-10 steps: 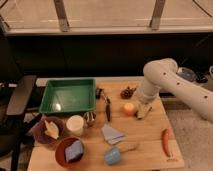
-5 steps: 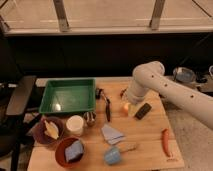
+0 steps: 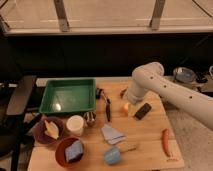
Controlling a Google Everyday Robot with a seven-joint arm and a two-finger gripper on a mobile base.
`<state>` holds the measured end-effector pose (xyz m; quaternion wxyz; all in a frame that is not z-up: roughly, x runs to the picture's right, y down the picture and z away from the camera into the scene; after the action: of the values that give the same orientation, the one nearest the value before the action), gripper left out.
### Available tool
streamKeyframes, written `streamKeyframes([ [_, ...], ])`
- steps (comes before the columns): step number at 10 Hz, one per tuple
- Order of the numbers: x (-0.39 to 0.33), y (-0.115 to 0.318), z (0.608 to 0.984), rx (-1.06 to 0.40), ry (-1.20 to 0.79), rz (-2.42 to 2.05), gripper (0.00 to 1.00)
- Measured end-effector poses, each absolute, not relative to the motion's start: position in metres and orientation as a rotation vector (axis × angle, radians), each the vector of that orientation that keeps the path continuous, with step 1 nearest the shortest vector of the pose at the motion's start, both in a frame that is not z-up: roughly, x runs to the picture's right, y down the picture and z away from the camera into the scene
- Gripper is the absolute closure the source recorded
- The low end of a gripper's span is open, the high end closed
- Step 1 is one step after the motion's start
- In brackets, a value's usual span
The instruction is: Place apple in paper cup
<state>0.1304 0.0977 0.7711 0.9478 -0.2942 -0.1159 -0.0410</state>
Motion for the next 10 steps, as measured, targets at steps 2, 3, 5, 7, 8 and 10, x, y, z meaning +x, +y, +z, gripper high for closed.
streamKeyframes([
  [2, 0.134, 0.095, 0.794, -0.583, -0.203, -0.067, 0.35],
  [3, 0.137, 0.095, 0.802, -0.583, -0.193, -0.064, 0.35],
  [5, 0.148, 0.099, 0.822, -0.598, -0.180, -0.043, 0.35],
  [7, 0.151, 0.107, 0.839, -0.625, -0.176, -0.032, 0.35],
  [8, 0.156, 0.114, 0.850, -0.643, -0.173, -0.024, 0.35],
  [10, 0.161, 0.120, 0.867, -0.660, -0.183, -0.005, 0.35],
])
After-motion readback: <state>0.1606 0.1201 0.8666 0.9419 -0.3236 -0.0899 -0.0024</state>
